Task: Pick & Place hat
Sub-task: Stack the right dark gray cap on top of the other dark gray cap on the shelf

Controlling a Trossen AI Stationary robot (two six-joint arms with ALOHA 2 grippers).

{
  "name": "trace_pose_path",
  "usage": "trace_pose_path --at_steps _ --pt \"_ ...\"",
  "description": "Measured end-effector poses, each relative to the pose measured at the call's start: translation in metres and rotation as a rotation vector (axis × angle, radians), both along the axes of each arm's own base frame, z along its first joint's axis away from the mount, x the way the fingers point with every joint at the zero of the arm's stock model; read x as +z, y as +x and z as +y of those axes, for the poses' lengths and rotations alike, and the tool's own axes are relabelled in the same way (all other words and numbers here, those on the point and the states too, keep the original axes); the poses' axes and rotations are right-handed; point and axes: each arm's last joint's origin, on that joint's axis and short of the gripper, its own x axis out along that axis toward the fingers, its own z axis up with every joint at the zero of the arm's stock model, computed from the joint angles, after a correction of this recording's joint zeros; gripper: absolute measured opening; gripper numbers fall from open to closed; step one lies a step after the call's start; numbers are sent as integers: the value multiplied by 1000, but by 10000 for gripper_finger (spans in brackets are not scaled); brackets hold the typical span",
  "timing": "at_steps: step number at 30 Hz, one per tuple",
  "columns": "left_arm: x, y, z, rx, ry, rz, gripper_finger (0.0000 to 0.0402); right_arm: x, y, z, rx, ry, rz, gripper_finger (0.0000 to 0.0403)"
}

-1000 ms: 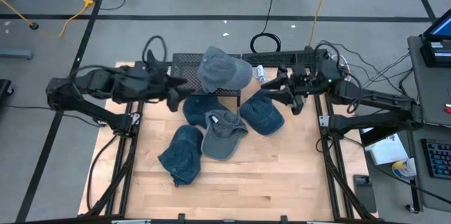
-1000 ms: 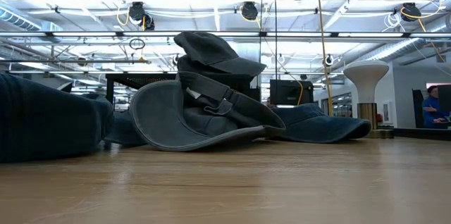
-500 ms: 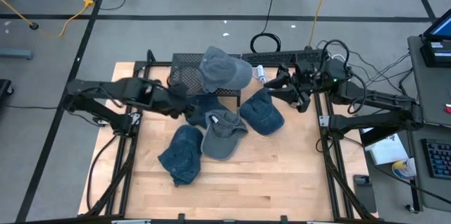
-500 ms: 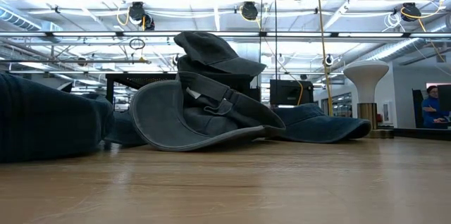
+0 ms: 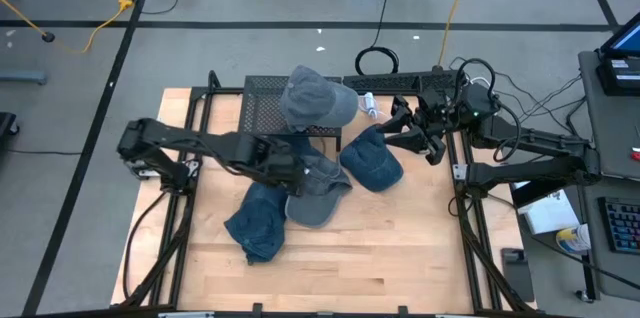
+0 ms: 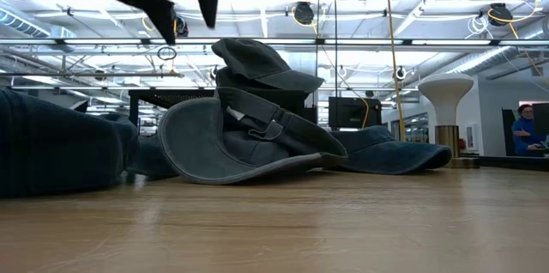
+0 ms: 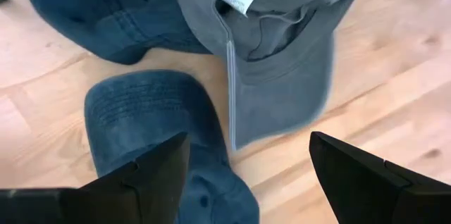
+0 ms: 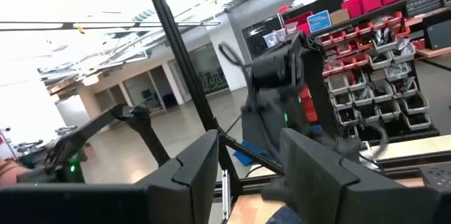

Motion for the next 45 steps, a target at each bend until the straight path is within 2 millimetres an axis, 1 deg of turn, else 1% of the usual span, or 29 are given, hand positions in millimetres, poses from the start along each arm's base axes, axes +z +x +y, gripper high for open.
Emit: trace_pose_path --at_steps 7,14,17,21,23,25,30,38,39,41,45 --pt "-42 24 -7 -46 24 135 294 0 0 0 0 0 0 146" --pt "-77 42 -8 -74 39 219 294 0 0 0 0 0 0 146" --pt "-86 45 -8 -75 36 242 294 0 0 0 0 0 0 146" --pt "-88 46 -8 -79 37 246 288 0 0 0 0 0 -1 146" --pt "-88 46 -8 -80 37 243 271 0 0 0 0 0 -1 146" --pt "-88 47 -8 -80 36 239 243 0 0 0 0 0 -1 146" --pt "-88 49 -8 -118 24 223 158 0 0 0 0 -1 -2 140" --pt "-88 50 -3 -148 -3 212 23 0 0 0 0 0 -2 108" --pt "-87 50 -3 -156 -9 209 15 0 0 0 0 0 -2 105" --pt "-86 50 -3 -160 -15 206 13 0 0 0 6 27 6 99" --pt "-68 44 -3 -177 -19 157 13 2 -1 -1 3 140 24 95"
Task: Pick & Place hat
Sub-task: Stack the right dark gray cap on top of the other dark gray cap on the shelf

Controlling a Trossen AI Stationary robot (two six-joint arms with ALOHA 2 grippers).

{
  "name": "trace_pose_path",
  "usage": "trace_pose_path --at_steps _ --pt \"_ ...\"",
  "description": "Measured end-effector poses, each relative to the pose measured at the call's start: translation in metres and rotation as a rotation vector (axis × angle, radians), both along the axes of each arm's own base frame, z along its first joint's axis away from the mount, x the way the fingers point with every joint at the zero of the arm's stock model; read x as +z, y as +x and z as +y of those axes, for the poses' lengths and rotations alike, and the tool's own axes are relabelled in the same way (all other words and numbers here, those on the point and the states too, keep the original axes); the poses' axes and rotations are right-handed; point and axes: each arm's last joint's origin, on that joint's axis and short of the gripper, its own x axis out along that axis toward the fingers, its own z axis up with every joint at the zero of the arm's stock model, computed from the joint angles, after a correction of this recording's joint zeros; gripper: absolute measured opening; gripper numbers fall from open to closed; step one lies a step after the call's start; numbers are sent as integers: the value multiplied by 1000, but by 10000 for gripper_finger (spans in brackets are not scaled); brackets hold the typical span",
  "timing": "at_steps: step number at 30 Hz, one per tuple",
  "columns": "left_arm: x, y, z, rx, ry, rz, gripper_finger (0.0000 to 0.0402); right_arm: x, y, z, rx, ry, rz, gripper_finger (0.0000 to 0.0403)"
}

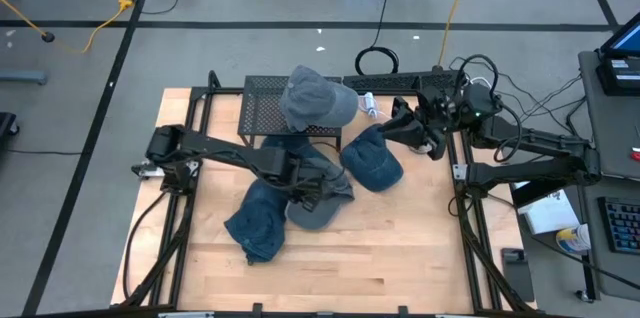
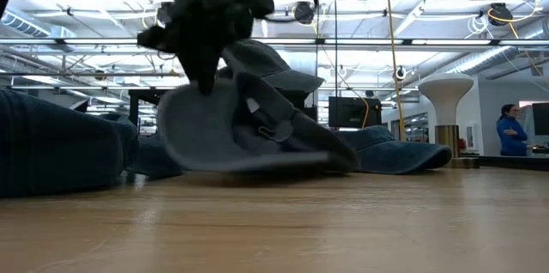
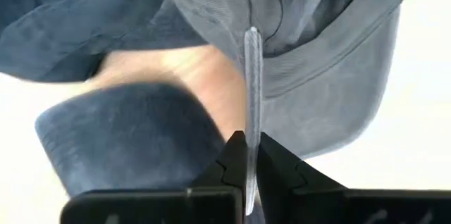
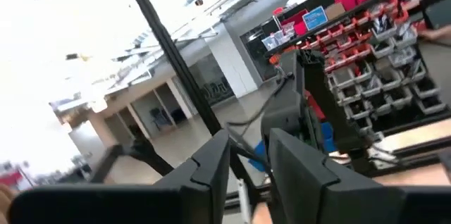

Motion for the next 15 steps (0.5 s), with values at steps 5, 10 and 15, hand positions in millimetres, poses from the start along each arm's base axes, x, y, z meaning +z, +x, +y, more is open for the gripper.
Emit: trace_pose_path --at_steps 5,10,15 --pt "38 -17 4 -79 64 -127 10 0 -1 -1 27 126 41 128" --pt "81 -42 8 -245 152 -275 8 4 -3 -1 73 294 64 196" --pt "122 -69 11 -437 260 -455 8 9 -5 0 122 398 52 244"
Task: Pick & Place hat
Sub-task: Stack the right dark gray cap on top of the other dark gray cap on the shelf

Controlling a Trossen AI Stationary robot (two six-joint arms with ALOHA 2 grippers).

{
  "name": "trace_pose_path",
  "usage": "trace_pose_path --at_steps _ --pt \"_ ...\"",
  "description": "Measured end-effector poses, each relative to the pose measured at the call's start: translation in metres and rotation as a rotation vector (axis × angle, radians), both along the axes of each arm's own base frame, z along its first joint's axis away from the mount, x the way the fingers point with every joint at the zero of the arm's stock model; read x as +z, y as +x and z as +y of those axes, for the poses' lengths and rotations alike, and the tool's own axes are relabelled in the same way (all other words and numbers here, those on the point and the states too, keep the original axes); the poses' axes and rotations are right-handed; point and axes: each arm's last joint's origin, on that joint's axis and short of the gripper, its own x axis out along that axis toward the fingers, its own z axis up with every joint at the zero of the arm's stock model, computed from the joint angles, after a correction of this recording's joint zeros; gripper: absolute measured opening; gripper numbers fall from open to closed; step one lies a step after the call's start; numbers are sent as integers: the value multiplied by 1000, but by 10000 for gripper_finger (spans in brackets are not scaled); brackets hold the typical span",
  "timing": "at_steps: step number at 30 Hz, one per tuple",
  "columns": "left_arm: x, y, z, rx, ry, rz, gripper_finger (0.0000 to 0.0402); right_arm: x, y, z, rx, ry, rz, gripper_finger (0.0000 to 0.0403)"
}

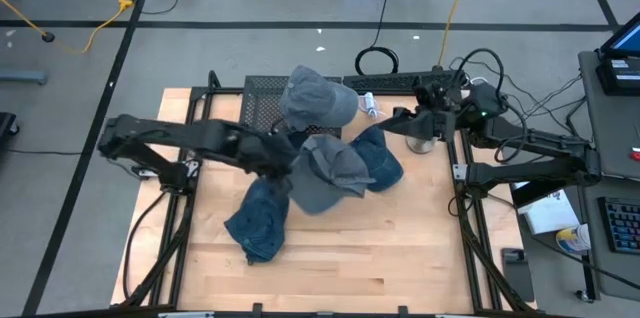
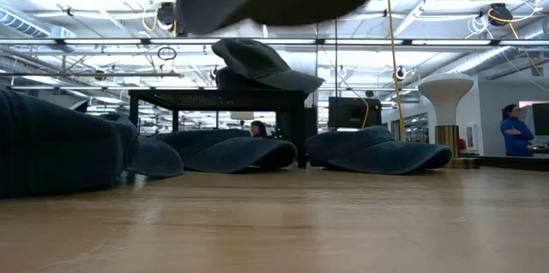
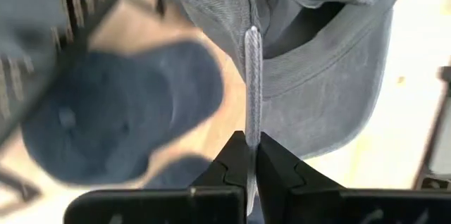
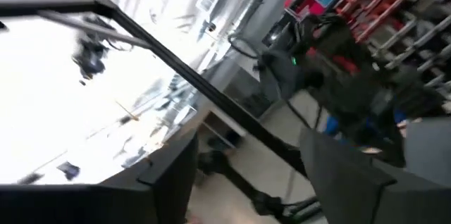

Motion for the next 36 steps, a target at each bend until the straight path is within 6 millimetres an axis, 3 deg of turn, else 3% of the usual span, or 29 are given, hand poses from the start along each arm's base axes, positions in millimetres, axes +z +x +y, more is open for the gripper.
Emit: trace_pose_path --at_steps 11,20,29,36 --pt "75 -53 4 -399 254 -464 8 6 -2 0 120 387 63 257" --pt "118 -80 11 -543 517 -813 8 5 0 -3 64 519 65 256" --pt "150 -90 23 -586 838 -1082 8 3 10 -7 34 478 17 254" --pt "163 -73 42 -614 1000 -1275 8 2 33 -12 176 497 -108 254"
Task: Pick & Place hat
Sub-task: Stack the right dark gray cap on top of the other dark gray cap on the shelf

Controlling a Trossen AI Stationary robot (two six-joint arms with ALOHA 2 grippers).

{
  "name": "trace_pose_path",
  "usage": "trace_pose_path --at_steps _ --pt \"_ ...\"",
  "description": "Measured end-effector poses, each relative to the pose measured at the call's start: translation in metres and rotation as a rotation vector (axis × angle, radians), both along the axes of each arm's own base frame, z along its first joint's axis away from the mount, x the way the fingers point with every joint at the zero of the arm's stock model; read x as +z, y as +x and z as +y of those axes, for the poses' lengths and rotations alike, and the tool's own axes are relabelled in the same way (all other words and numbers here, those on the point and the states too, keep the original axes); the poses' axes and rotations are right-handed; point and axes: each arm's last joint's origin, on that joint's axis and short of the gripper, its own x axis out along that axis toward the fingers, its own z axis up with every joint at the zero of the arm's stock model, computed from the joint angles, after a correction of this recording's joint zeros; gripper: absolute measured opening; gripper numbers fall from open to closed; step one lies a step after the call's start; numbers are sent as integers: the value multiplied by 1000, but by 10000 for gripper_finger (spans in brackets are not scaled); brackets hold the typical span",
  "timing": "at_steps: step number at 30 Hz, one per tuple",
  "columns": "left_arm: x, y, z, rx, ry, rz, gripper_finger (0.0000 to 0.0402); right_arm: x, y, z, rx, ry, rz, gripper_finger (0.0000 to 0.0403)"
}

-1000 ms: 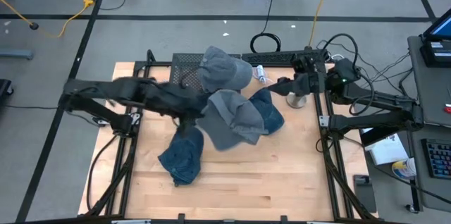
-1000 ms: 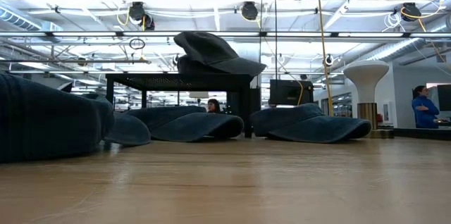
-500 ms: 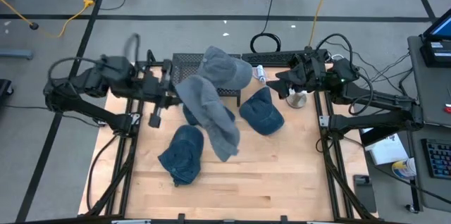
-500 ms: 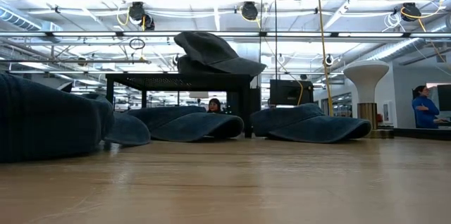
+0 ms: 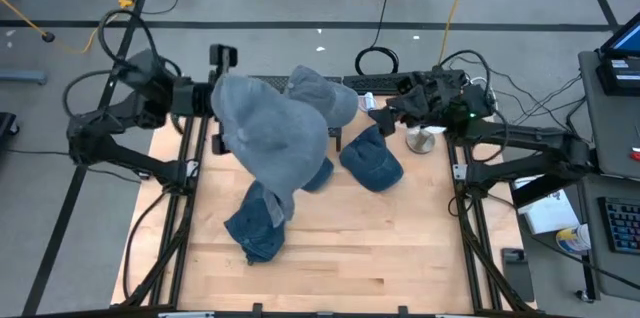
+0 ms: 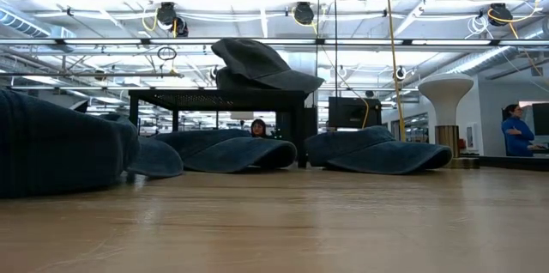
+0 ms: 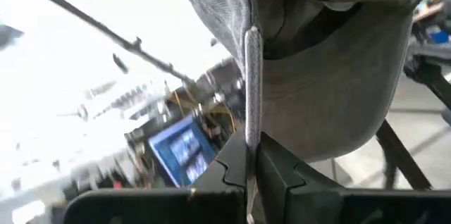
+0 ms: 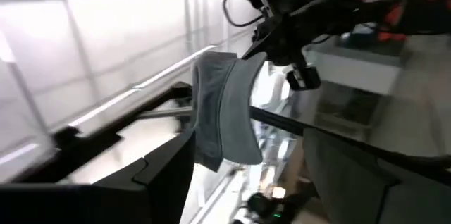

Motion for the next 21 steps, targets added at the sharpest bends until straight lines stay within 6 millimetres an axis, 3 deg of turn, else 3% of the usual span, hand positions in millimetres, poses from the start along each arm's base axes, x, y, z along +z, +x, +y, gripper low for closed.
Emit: trace_pose_path --at_steps 9,21 --pt "-9 46 25 -65 3 -96 8 -10 21 -6 144 84 -131 254" --pt "-44 110 48 -89 -81 -105 8 -6 16 -3 206 74 -192 254"
